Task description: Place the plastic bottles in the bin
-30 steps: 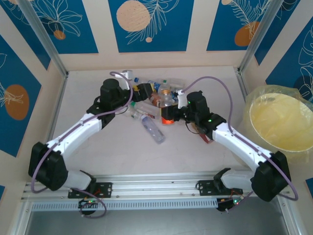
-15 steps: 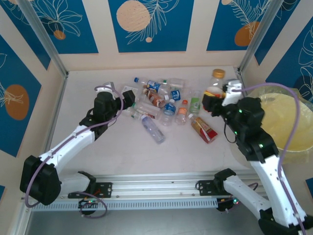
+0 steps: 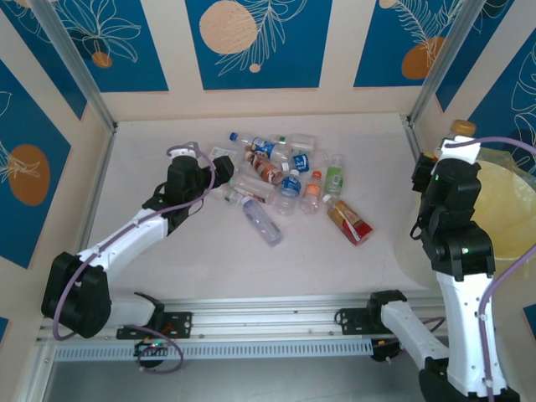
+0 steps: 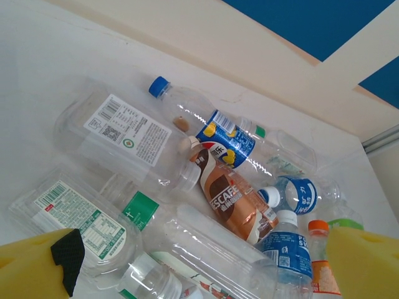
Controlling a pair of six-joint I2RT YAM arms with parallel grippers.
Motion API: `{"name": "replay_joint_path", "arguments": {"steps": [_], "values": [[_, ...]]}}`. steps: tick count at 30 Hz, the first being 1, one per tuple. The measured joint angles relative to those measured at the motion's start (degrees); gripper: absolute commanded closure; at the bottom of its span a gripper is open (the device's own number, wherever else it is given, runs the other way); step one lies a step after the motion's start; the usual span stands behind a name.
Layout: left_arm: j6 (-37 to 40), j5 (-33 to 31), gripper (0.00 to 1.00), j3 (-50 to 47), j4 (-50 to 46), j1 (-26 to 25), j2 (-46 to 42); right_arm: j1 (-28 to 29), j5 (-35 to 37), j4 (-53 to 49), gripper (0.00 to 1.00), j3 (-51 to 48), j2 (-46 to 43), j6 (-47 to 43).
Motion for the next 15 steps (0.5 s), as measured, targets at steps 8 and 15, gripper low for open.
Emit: {"name": "replay_joint_path", "arguments": {"steps": [8, 15], "values": [[-1.05, 1.33, 0.00, 0.11, 0.02, 0.63, 0.26, -22.88, -2.71, -0.57, 1.00, -0.02, 5.11, 3.63], [-1.05, 3.10, 0.00, 1.97, -0.98, 2.10, 1.88, -31.41, -9.16, -5.11, 0.98, -6.84, 7.61, 12.66]]}}
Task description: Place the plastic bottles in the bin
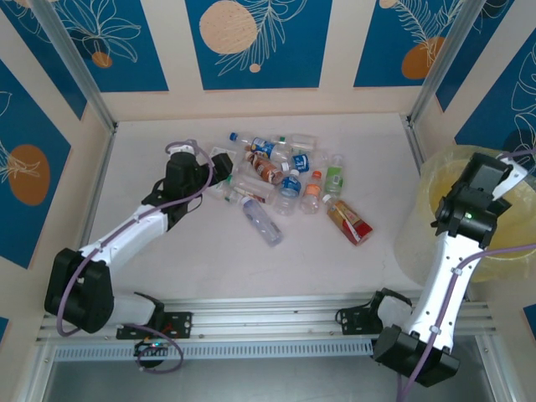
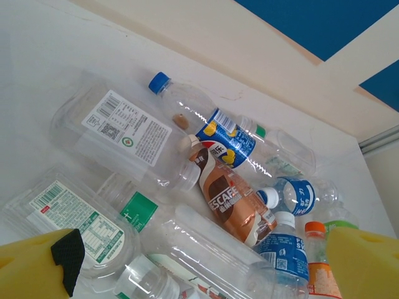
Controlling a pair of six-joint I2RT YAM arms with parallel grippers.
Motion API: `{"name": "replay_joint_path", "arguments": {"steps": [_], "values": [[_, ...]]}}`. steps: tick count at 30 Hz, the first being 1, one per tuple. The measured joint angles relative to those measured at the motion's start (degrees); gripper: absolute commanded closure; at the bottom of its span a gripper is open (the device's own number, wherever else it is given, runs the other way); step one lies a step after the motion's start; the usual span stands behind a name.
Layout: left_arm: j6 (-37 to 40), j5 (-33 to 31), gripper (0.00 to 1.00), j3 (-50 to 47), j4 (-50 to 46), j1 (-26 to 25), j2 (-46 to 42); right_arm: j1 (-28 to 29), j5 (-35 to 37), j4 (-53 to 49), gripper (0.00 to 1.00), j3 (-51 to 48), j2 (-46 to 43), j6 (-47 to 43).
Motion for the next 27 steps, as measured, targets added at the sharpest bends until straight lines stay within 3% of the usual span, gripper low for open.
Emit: {"name": "replay_joint_path", "arguments": {"steps": [8, 12, 17, 27], "values": [[-0.52, 4.13, 0.00, 3.15, -1.27, 2.08, 4.17, -1.01, -2.08, -1.29, 0.84, -9.07, 1.14, 7.37], [-1.66, 6.27, 0.00, 3.76, -2.16, 2.93, 5.44, -1.05, -2.91, -0.70, 0.61, -10.49, 2.97, 10.21], [-2.62, 7.37, 0.00, 3.78, -2.43, 3.85, 5.57, -1.11, -5.18, 0.79, 0.61, -12.83, 3.87, 11.82], [-3.43, 7.80, 0.00, 3.78, -3.58, 6.03, 5.57, 2.27, -17.73, 2.34, 0.60, -13.42, 4.13, 13.40]]}}
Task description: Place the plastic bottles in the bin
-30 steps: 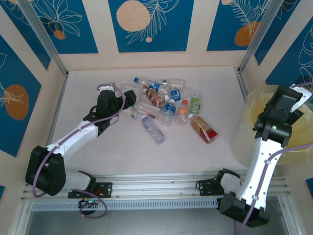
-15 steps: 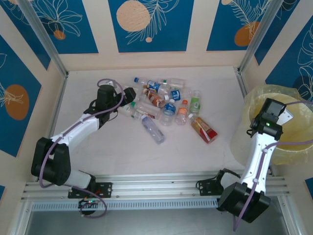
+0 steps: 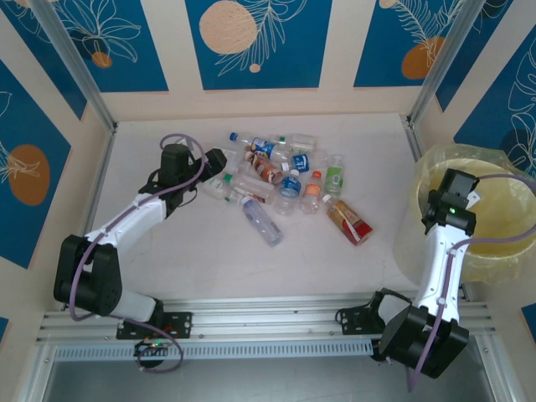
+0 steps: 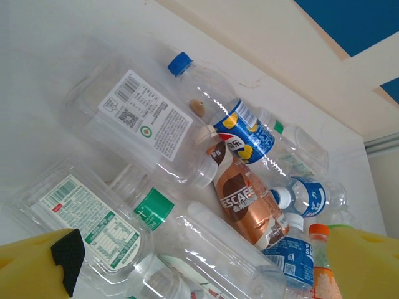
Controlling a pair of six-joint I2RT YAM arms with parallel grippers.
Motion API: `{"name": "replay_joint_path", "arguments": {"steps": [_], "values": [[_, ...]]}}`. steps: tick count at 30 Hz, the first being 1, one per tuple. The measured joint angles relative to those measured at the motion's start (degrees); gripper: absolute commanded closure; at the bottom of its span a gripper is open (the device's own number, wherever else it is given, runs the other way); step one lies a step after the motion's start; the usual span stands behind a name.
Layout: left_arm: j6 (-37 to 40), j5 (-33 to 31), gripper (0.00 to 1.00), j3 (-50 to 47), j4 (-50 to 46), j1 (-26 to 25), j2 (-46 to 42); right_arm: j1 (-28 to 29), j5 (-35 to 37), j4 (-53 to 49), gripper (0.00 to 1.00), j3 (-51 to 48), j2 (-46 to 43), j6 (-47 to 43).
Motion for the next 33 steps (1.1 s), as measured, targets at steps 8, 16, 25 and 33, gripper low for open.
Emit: {"name": "replay_joint_path", "arguments": {"steps": [8, 16, 25, 33], "values": [[-1.11, 0.28, 0.00, -0.20, -0.11, 1.42, 0.00, 2.80, -1.97, -0.02, 0.41, 1.07, 1.44, 1.33], [-1.55, 1.29, 0.00, -0.72, -0.17, 2.14, 0.00, 3.63, 5.90, -1.40, 0.00, 1.51, 0.04, 1.99], [-2.89, 2.29, 0.00, -0.72, -0.39, 3.26, 0.87, 4.70, 9.53, -2.40, 0.01, 3.87, -5.66, 1.38], [-4.55, 3.45, 0.00, -0.83, -1.84, 4.02, 1.57, 15.91, 1.11, -4.50, 0.00, 18.82, -9.25, -3.43]]}}
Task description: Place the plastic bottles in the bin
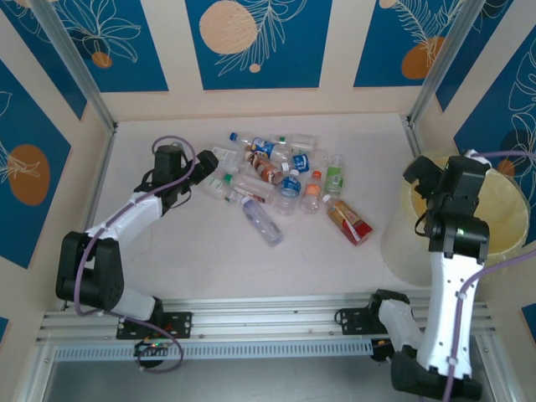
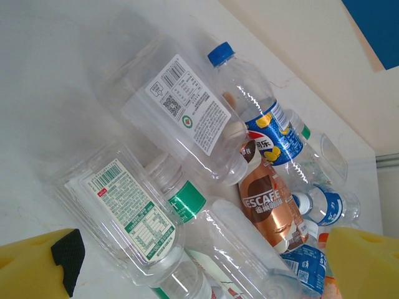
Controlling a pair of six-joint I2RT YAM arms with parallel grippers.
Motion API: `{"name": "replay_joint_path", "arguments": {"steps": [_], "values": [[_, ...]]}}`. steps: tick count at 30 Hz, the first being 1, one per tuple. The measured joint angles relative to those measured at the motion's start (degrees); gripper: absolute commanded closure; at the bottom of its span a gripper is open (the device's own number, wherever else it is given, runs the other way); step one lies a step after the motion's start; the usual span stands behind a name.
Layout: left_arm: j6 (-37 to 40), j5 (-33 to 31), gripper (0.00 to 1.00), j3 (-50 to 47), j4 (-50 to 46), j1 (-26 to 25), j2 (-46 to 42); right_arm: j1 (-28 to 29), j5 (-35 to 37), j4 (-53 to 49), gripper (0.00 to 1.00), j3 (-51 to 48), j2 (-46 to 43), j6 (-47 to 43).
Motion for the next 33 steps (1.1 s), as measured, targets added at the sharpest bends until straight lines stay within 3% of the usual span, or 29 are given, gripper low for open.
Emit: {"name": "replay_joint_path", "arguments": {"steps": [6, 9, 13, 18, 26, 33], "values": [[-2.14, 2.25, 0.00, 0.00, -0.76, 0.15, 2.14, 21.11, -7.34, 4.55, 0.00, 1.44, 4.20, -6.78], [-2.60, 2.58, 0.00, 0.02, -2.78, 0.20, 2.82, 28.04, -6.43, 4.72, 0.01, 1.16, 12.61, -10.45], [-2.62, 2.60, 0.00, 0.02, -5.22, 0.42, 2.91, 33.00, -4.07, 2.95, 0.00, 0.72, 25.94, -13.81], [-2.62, 2.58, 0.00, 0.02, -6.71, 1.07, 2.91, 31.76, -4.00, -0.15, 0.00, -2.43, 34.47, -16.50], [-2.99, 2.51, 0.00, -0.02, -7.39, 1.44, 2.29, 20.39, -4.50, -5.35, 0.00, -4.55, 40.22, -17.62], [-3.67, 2.49, 0.00, -0.02, -7.56, 1.44, 2.01, 21.22, -3.17, -5.29, 0.00, -5.05, 48.61, -17.73]]}}
